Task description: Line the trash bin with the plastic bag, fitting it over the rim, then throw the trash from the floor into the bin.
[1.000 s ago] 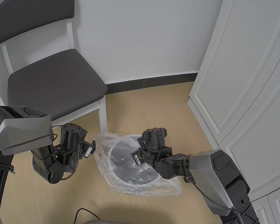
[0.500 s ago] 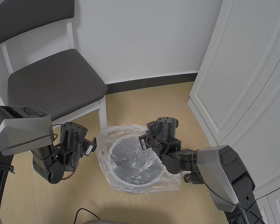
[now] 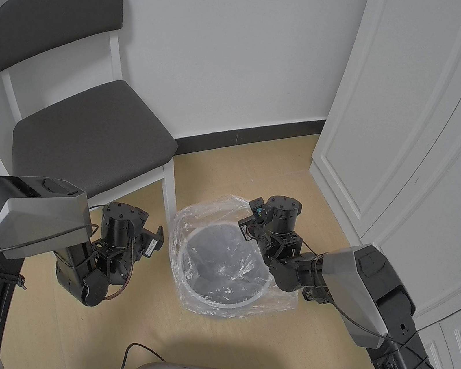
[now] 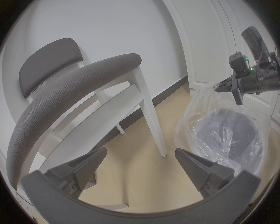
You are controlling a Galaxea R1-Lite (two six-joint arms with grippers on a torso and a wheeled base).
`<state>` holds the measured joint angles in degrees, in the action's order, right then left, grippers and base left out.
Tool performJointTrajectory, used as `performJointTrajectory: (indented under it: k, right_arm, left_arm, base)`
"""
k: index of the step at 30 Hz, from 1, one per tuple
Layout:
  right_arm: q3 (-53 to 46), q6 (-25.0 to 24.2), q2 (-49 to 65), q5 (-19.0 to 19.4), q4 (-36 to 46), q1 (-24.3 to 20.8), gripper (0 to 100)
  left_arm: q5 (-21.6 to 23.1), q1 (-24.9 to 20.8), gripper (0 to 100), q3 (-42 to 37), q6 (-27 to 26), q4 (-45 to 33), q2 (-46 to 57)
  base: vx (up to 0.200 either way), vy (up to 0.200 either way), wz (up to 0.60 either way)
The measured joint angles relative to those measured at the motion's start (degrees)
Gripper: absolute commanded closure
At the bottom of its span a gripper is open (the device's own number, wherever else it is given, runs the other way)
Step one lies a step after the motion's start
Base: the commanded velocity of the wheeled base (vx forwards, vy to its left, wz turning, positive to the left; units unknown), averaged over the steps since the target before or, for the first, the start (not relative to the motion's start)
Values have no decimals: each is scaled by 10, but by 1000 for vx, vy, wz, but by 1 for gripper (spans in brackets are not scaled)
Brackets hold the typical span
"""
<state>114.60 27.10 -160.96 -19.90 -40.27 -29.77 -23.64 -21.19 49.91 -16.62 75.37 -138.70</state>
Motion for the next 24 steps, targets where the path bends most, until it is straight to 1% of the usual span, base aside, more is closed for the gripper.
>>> performJointTrajectory:
  k: [6, 7, 13, 17, 21, 24]
  right_arm:
    - [0, 7, 2, -2, -2, 10, 100]
    - [0, 8, 2, -2, -2, 10, 0]
    - [0, 7, 4, -3, -7, 6, 0]
    - [0, 0, 5, -10, -32, -6, 0]
    - [-2, -7, 13, -13, -27, -18, 0]
    - [-22, -20, 30, -14, -14, -30, 0]
  left_arm:
    - [0, -10, 0, -7, -9, 16, -1]
    - [0, -11, 0, -8, -10, 17, -1]
    - [0, -14, 0, -11, -12, 27, -3]
    - [0, -17, 0, -13, -12, 32, -3]
    - [1, -19, 0, -14, -12, 37, -4]
    - [2, -22, 0, -15, -12, 39, -4]
  base:
    - [0, 0, 0]
    - [0, 0, 0]
    - [0, 0, 0]
    - [0, 0, 0]
    - [0, 0, 0]
    - [0, 0, 0]
